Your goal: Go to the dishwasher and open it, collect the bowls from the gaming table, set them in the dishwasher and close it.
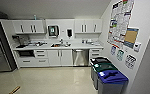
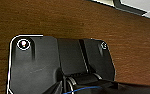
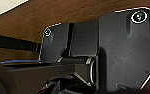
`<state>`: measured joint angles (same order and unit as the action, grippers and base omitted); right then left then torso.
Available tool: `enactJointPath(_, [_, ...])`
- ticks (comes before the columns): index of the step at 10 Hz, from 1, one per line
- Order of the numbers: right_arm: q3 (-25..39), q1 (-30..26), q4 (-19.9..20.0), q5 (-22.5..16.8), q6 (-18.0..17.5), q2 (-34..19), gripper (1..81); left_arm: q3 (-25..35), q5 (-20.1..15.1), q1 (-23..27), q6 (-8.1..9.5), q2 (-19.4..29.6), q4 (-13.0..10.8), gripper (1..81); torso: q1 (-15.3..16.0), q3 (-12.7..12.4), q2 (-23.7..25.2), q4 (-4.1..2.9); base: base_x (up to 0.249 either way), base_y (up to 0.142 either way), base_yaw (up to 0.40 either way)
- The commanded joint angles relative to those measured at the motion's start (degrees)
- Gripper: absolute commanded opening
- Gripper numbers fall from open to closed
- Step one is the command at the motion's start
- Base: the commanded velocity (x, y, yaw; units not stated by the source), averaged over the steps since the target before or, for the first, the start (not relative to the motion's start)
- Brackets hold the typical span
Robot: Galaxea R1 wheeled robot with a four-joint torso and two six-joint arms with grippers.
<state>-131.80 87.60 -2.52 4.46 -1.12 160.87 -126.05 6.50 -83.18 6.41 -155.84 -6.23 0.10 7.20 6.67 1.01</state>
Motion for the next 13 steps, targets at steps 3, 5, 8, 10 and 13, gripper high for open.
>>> enactJointPath(3, [0.77, -3.09, 0.68, -2.88, -0.02, -0.61, 81.1, 0.98, -2.1, 3.5, 0.18, 0.97, 0.08, 81.1, -0.02, 0.0, 0.0, 0.0, 0.192, 0.0, 0.0])
enactJointPath(5, [0.68, -3.17, 0.68, -2.88, -0.02, -0.7, 81.1, 0.98, -2.1, 3.5, 0.18, 0.97, 0.08, 81.1, 0.0, 0.0, 0.0, 0.0, 0.192, 0.0, 0.0])
enactJointPath(8, [0.68, -3.44, 0.77, -2.97, -0.02, -0.52, 81.1, 0.98, -2.1, 3.5, 0.18, 1.14, 0.08, 81.1, -0.02, 0.0, 0.0, 0.0, 0.176, 0.0, 0.0])
enactJointPath(10, [0.86, -3.52, 0.77, -2.97, -0.02, -0.52, 81.1, 0.89, -2.1, 3.5, 0.18, 1.14, 0.08, 81.1, 0.06, 0.02, -0.05, 0.0, 0.144, 0.0, 0.0])
enactJointPath(13, [0.68, -3.52, 0.77, -2.97, -0.02, -0.52, 81.1, 0.98, -2.1, 3.5, 0.18, 1.14, 0.08, 81.1, -0.02, 0.02, -0.02, 0.0, 0.144, 0.0, 0.0])
